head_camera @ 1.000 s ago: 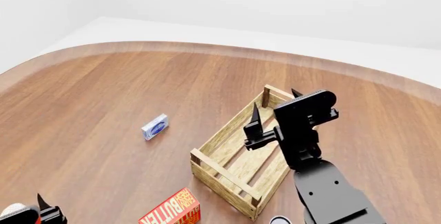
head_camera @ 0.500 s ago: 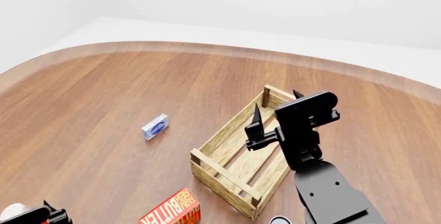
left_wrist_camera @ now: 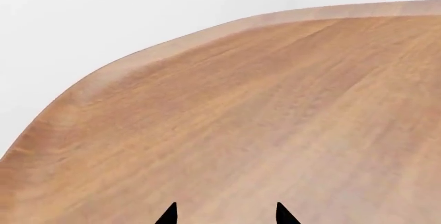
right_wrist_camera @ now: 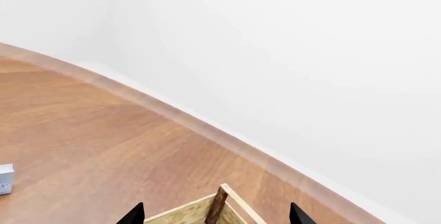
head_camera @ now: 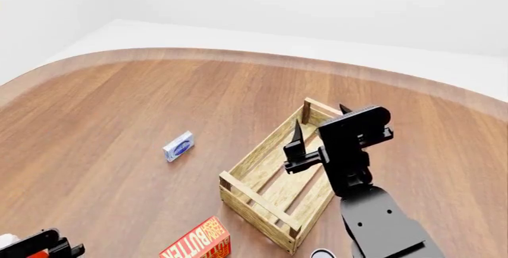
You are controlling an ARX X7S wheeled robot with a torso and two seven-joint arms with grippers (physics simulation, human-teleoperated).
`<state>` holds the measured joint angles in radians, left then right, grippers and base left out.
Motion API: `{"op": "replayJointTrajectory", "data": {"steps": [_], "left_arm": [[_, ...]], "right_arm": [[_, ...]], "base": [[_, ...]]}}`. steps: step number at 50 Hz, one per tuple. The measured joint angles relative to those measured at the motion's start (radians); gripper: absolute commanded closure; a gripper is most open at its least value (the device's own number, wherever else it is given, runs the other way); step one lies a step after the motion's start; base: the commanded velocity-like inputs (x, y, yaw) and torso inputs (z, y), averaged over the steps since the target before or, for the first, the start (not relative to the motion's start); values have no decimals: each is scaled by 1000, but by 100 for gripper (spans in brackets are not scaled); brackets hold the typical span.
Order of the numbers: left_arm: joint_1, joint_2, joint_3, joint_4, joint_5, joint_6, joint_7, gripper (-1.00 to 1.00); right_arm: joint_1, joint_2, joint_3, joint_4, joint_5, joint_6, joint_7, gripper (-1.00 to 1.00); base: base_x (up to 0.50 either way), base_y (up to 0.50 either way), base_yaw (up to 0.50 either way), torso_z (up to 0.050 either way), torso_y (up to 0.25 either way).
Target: Pick up the ketchup, and put it in the wooden tray.
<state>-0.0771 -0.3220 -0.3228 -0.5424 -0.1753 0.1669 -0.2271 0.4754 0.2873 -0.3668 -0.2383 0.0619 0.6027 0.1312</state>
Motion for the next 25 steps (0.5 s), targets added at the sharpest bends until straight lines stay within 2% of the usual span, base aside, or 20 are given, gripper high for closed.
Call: {"op": "replayJointTrajectory", "data": {"steps": [14, 25], "left_arm": [[13, -21, 15, 199, -34, -120, -12, 100], [-112, -48, 122, 334, -18, -261, 17, 100]], "right_arm": [[-1, 7, 20, -29, 14, 12, 9, -100], [-2, 19, 58, -76, 30, 41, 23, -100]], "base": [[0, 0, 0, 0, 0], [0, 0, 0, 0, 0]]}}
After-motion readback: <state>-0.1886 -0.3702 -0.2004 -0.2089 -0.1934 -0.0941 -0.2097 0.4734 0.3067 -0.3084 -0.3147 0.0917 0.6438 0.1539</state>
